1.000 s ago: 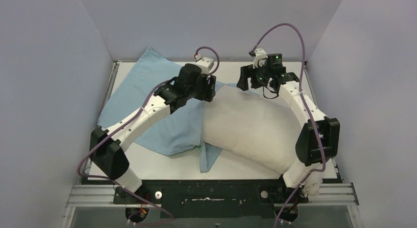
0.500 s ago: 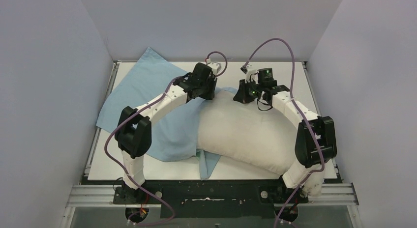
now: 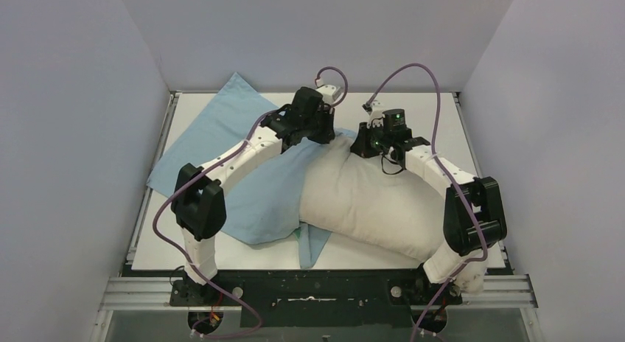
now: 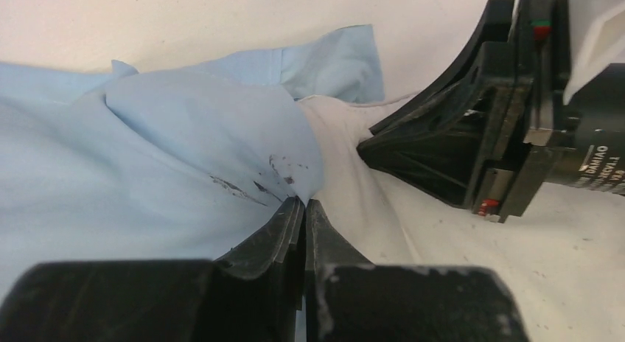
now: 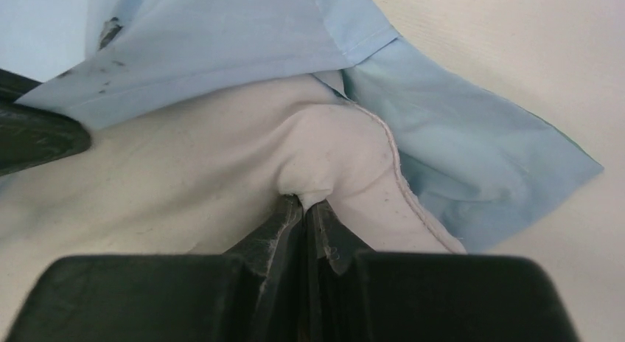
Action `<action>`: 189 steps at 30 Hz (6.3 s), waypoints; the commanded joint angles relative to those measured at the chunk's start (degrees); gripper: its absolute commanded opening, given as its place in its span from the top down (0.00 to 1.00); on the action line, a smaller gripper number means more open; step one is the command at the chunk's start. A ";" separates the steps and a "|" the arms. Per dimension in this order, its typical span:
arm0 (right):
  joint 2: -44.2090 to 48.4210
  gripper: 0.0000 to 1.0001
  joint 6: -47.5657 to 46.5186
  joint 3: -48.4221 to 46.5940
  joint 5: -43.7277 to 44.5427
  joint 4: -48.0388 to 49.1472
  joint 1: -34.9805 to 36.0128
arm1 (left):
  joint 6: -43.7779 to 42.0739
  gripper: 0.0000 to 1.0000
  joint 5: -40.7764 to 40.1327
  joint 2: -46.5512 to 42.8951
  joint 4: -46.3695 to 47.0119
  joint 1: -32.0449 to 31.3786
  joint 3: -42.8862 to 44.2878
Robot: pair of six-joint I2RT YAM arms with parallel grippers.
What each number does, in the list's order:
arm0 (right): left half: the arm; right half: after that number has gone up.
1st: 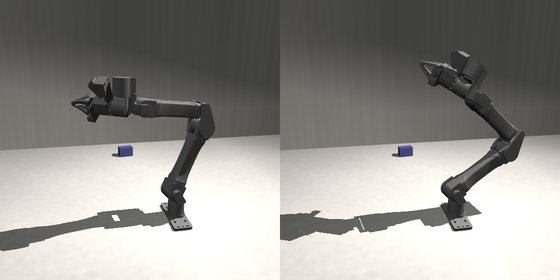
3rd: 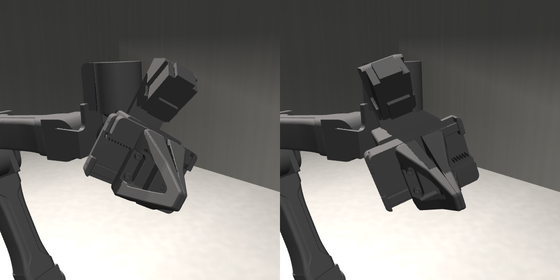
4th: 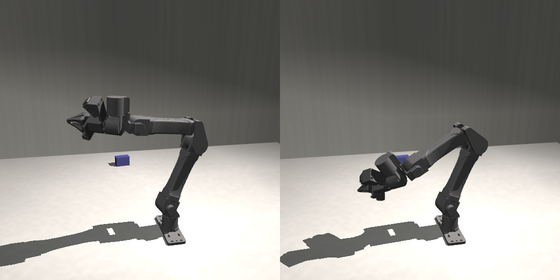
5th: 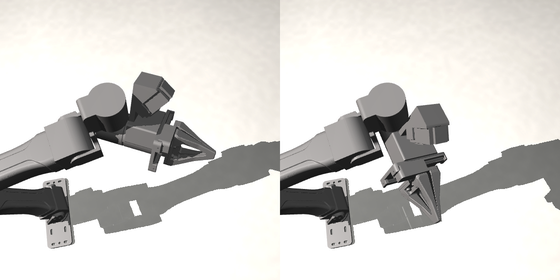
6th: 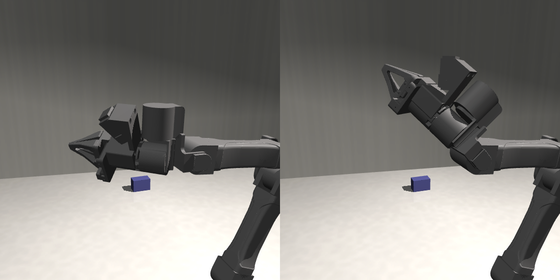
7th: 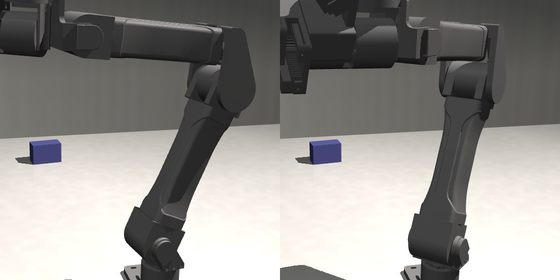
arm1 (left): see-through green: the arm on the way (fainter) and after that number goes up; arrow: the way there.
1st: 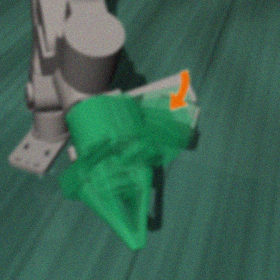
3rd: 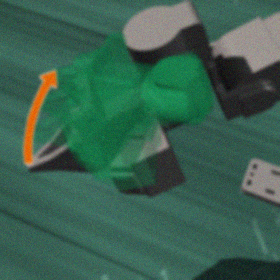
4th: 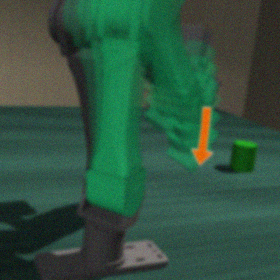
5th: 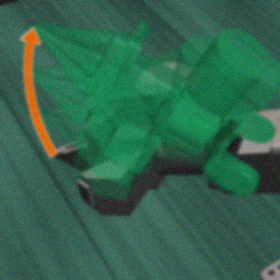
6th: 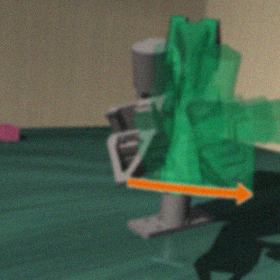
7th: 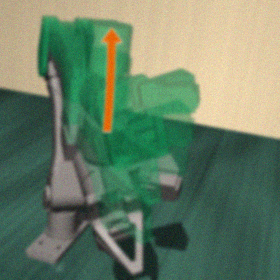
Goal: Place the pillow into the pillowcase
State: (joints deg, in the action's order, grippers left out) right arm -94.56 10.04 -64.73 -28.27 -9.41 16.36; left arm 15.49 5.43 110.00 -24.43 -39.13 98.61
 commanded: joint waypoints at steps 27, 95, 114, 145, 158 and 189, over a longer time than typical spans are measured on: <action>7.15 0.75 12.24 3.21 11.77 14.60 0.59 | 14.40 0.74 11.85 -16.05 16.94 0.84 -12.05; 6.45 1.00 8.58 3.86 38.75 29.21 24.58 | 19.80 0.67 -6.63 -48.88 16.50 -2.15 -57.22; 6.84 1.00 11.18 2.59 38.74 28.78 23.72 | 19.48 0.36 -10.54 -38.69 33.49 0.10 -70.75; -1.28 1.00 15.29 -0.35 50.53 40.07 23.76 | 28.46 1.00 -5.65 -38.34 34.78 -23.24 -60.54; 4.31 0.95 8.16 3.48 38.02 33.13 24.08 | 24.78 0.93 -11.07 -36.08 34.38 -31.00 -59.46; -8.42 0.37 -4.63 -16.67 -6.31 -4.31 -1.55 | -3.85 0.43 -21.29 -8.85 -2.98 -2.05 -2.29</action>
State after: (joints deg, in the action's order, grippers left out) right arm -103.37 7.14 -82.37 -32.21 -15.81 13.28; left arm 16.64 -14.79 95.13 -23.20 -42.98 90.13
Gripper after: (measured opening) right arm 0.729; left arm 0.567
